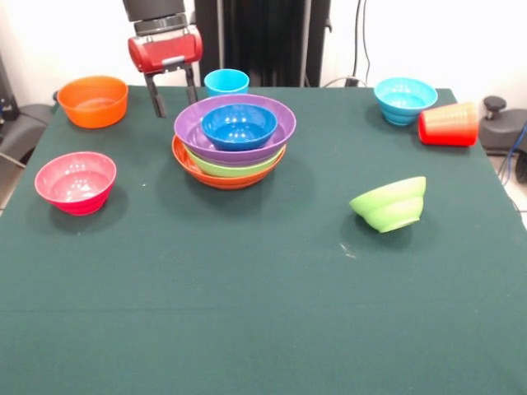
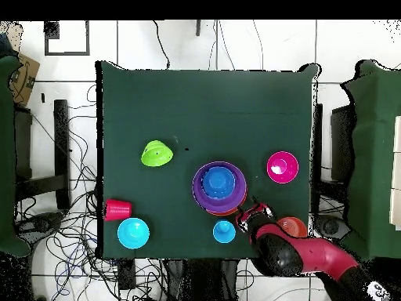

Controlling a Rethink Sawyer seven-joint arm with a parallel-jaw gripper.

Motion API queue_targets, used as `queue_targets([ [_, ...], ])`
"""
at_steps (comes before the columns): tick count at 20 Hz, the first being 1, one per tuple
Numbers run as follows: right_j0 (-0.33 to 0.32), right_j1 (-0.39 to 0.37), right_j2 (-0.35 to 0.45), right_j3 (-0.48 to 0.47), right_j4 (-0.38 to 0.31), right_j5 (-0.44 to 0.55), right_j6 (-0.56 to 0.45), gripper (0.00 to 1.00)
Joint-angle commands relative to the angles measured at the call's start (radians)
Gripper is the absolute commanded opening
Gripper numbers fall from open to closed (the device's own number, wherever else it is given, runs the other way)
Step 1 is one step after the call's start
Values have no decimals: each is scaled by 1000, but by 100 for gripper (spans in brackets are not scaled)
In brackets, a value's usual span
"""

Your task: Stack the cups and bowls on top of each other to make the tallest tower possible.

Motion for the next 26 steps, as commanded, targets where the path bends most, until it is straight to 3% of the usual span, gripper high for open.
queue_targets([
  [1, -11, -60, 110, 42, 38, 159, 39, 100],
  [8, -95, -145, 196, 96, 84, 238, -1, 100],
  [18, -84, -115, 153, 77, 20, 219, 23, 100],
  [22, -100, -180, 199, 104, 79, 272, 6, 100],
  [26, -169, -301, 305, 112, 206, 412, -84, 100],
])
